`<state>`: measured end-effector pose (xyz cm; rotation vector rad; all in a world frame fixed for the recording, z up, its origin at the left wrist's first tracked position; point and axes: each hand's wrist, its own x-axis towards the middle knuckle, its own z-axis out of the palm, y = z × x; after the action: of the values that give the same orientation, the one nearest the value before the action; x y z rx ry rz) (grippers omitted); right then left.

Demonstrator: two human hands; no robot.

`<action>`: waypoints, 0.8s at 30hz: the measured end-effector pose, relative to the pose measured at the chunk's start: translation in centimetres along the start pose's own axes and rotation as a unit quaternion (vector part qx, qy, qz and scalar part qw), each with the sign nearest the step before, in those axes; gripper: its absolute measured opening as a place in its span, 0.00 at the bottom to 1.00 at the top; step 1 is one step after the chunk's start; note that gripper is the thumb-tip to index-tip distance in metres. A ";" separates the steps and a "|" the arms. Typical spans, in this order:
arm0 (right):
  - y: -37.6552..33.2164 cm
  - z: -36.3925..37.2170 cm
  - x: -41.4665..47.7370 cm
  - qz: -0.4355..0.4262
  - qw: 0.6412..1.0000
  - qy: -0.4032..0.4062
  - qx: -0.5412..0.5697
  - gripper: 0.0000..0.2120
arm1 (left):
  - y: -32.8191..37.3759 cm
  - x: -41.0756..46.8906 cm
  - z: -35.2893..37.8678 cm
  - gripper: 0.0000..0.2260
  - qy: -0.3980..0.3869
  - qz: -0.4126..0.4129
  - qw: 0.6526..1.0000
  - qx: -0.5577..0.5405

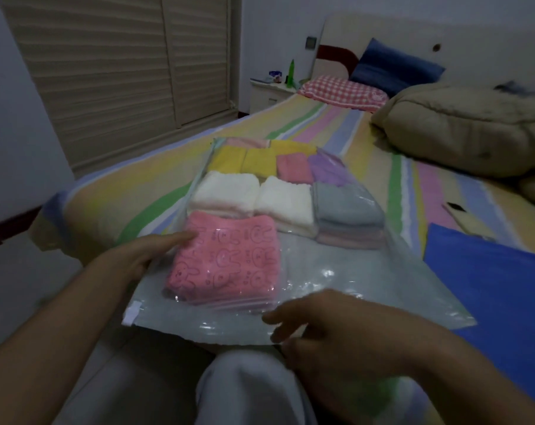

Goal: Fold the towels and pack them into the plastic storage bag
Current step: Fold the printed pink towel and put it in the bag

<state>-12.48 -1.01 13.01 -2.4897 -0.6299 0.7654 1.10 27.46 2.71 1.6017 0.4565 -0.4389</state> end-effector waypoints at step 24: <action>28.2 -13.8 19.2 0.207 0.843 0.490 0.081 0.35 | 6.2 13.6 5.1 0.25 0.023 0.170 0.983 0.060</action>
<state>18.27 -16.89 0.33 -2.4363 0.3389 -0.3754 15.81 22.36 0.27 1.7681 0.1870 -0.1729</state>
